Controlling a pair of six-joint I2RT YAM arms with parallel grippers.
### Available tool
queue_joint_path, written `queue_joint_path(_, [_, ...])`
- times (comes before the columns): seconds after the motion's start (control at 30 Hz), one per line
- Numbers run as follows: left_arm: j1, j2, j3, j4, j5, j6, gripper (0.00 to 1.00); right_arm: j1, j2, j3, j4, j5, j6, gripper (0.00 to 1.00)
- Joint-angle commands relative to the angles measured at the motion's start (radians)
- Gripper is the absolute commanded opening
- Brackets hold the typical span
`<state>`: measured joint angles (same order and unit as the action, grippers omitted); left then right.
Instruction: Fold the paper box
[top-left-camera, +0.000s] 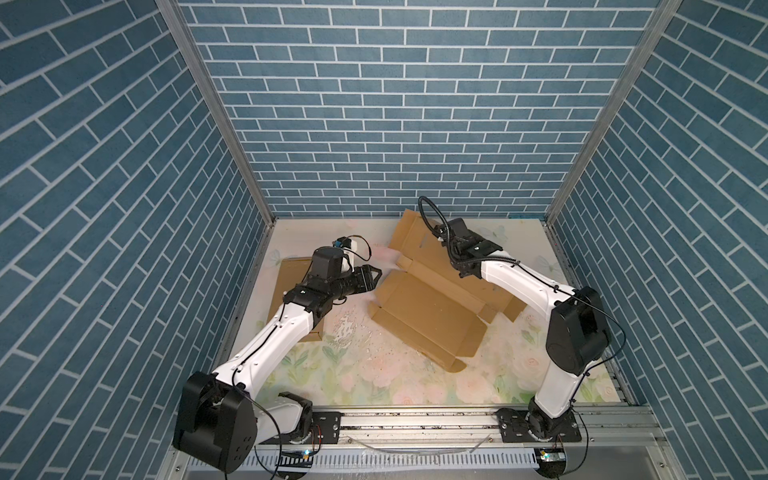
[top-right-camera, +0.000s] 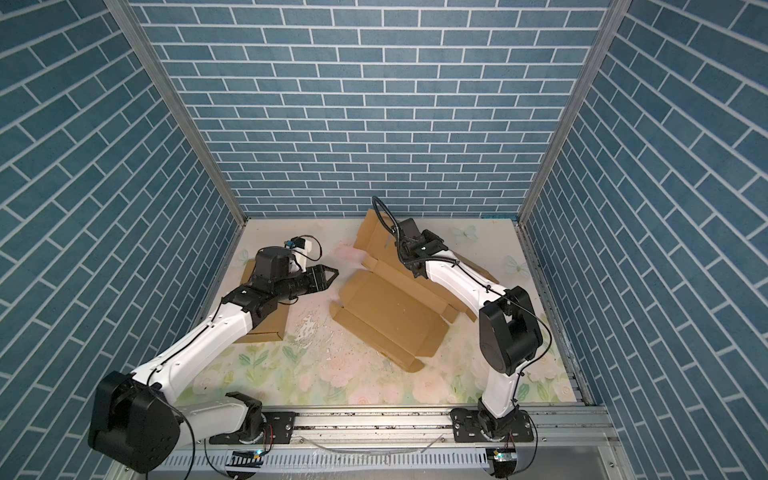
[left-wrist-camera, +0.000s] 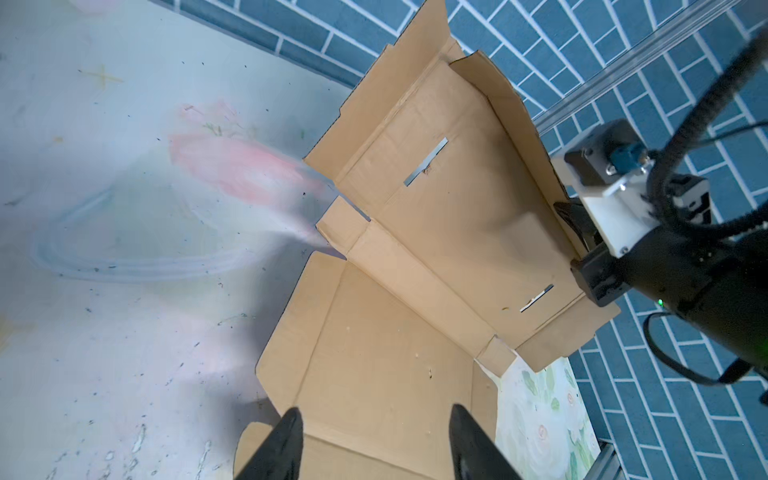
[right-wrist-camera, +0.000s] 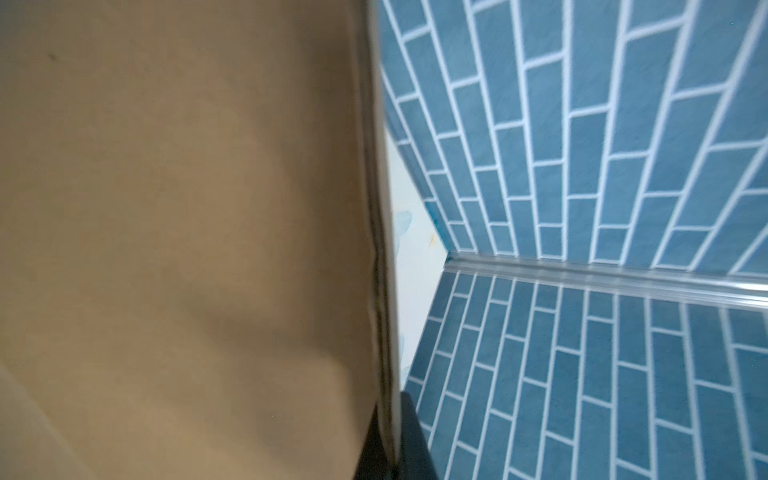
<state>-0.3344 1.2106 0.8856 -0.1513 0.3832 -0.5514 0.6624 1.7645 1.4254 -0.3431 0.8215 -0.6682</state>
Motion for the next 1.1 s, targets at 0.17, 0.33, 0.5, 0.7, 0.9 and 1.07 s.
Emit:
queue_joint_path(0.17, [0.082,-0.068,0.010,-0.051,0.010,0.036,0.64,0.134,-0.079,-0.232,0.427,0.163,-0.268,0.00])
queue_joint_path(0.33, [0.087,-0.045,0.046,-0.074,0.016,0.053,0.65,0.177,-0.049,-0.307,0.512,0.222,-0.282,0.00])
queue_joint_path(0.5, [0.086,-0.037,0.066,-0.071,0.016,0.054,0.65,0.217,-0.032,-0.379,0.714,0.297,-0.376,0.00])
queue_joint_path(0.7, [0.086,-0.032,0.097,-0.097,0.020,0.068,0.65,0.258,-0.067,-0.437,0.824,0.329,-0.448,0.00])
queue_joint_path(0.9, [0.084,-0.028,0.115,-0.100,0.029,0.071,0.65,0.329,-0.053,-0.497,0.783,0.388,-0.391,0.00])
queue_joint_path(1.07, [0.073,-0.019,0.128,-0.104,0.040,0.079,0.66,0.384,-0.043,-0.522,0.749,0.443,-0.331,0.00])
